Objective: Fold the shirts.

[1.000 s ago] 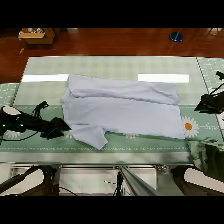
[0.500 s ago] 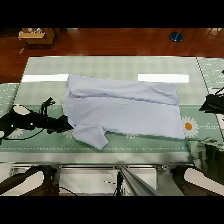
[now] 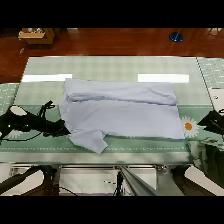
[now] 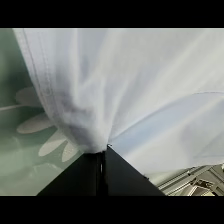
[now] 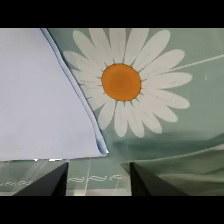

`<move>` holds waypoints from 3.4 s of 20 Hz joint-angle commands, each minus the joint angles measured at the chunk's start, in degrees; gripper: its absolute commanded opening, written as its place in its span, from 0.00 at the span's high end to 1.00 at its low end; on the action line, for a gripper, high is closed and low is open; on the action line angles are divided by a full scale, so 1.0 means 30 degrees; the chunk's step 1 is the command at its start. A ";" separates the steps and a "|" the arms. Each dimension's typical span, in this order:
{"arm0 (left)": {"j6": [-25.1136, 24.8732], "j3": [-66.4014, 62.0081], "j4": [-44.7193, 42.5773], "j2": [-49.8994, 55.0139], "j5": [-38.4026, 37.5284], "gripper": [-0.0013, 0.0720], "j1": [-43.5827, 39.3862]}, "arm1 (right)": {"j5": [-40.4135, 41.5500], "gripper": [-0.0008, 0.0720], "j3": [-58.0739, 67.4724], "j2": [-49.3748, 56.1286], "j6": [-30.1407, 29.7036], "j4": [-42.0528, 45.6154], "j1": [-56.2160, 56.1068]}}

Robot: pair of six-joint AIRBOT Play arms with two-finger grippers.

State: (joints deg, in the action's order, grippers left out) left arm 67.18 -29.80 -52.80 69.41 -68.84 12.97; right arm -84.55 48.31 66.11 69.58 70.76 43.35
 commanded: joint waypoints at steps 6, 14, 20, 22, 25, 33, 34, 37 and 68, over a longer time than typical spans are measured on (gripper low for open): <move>-0.0539 0.0007 -0.0102 -0.0015 0.0270 0.95 0.0109 | 0.2142 0.33 -0.4903 -0.0306 -0.1741 -0.1989 0.0430; -0.0685 0.0007 -0.0080 -0.0015 0.0306 0.95 0.0109 | 0.4670 0.43 -0.7067 -0.0306 -0.1341 -0.3140 0.0204; -0.0772 0.0000 -0.0044 -0.0015 0.0794 0.95 0.0109 | 0.5246 0.96 -0.7293 -0.0153 -0.1668 -0.6003 0.0000; -0.1173 -0.0087 -0.0022 -0.0022 0.0532 0.95 0.0109 | 0.3701 0.96 -0.7067 -0.0168 -0.3577 -0.7788 0.0000; -0.1792 -0.0940 0.0765 -0.0255 -0.0976 0.95 0.0109 | 0.1188 0.96 -0.5537 -0.0721 -0.4036 -0.8284 0.0000; -0.1923 -0.6404 0.4685 -0.3570 0.0153 0.95 0.0109 | 0.2710 0.96 -0.1479 -0.3483 -0.3315 -1.4003 -0.0007; -0.1566 -0.6856 0.4685 -0.3366 0.0889 0.95 0.0109 | 0.3315 0.96 -0.1253 -0.3483 -0.3191 -1.4120 -0.0007; -0.1457 -0.7315 0.4728 -0.1829 0.1800 0.95 0.0087 | 0.5362 0.96 -0.1173 -0.3483 -0.3147 -1.3806 -0.0379; -0.1938 -1.6742 0.2943 0.8663 -0.1093 0.48 0.2011 | 0.8386 0.36 0.6630 0.5268 0.2244 -0.2106 -0.4830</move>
State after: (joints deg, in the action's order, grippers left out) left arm 61.32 -79.18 -38.20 97.27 -67.55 17.85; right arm -51.27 65.98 81.67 71.94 50.87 26.96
